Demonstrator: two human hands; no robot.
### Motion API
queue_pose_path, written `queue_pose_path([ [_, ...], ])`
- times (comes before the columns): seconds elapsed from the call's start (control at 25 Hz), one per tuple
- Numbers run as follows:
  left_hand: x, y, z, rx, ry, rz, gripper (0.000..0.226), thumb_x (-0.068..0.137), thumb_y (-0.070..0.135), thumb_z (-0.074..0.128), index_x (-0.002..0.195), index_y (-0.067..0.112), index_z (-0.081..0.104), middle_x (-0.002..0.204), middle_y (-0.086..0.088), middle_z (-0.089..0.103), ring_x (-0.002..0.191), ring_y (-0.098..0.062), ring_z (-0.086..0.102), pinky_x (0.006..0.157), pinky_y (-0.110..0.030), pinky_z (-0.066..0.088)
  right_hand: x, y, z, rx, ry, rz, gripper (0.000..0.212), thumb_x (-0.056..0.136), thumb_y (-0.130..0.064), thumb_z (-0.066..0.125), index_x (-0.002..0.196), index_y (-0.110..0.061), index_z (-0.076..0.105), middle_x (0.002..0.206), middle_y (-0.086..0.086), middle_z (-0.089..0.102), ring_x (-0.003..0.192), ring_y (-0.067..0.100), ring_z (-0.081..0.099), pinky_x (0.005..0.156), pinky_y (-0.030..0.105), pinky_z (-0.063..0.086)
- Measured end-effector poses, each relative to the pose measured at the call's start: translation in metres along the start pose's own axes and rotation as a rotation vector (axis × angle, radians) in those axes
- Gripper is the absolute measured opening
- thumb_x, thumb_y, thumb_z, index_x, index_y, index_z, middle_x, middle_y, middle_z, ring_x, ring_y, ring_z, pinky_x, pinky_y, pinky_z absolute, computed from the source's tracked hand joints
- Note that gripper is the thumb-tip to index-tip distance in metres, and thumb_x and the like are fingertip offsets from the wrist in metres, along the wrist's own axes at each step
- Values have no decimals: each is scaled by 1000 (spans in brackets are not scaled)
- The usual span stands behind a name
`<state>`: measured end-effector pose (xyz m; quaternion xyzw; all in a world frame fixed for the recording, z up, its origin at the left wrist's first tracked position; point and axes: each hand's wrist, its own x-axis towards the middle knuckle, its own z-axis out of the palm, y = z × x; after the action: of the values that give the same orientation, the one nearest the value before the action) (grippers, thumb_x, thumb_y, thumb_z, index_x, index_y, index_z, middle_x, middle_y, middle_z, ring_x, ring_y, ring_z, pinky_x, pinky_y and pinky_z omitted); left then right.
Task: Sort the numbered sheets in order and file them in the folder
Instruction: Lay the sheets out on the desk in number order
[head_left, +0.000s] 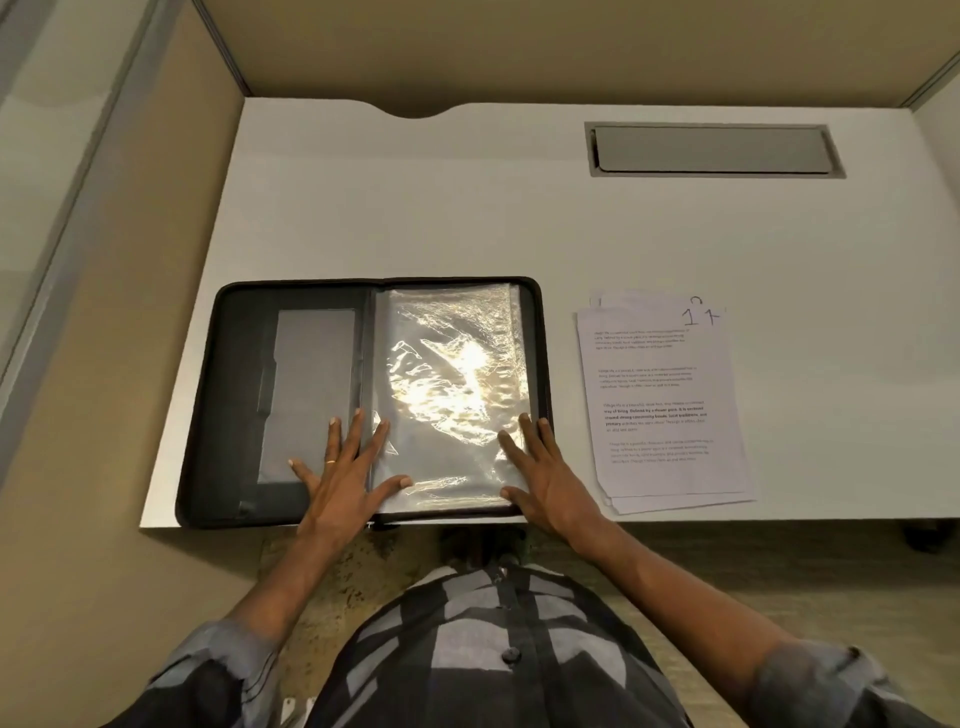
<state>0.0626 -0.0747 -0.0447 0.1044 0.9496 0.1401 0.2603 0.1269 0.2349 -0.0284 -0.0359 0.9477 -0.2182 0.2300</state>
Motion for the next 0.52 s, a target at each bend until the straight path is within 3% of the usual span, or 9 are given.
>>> queue_pose_path([
  [0.32,5,-6,-3,3,29,33,104,70,100,10,156,48,-14,162,16,-35,149,-18,-35,109,-77,-18,8,-3,-1,-44,-26,30,85,102,-43,56,162,-32,-3,167,0,-26,152,25,-26,123,44,16],
  [0.52,15,23,-6,0,80,56,102,82,92,17,158,36,-21,163,10,-36,151,-20,-32,116,-73,-10,-5,12,-11,52,147,-3,64,107,-43,45,162,-24,19,170,-5,0,156,11,-7,128,40,18],
])
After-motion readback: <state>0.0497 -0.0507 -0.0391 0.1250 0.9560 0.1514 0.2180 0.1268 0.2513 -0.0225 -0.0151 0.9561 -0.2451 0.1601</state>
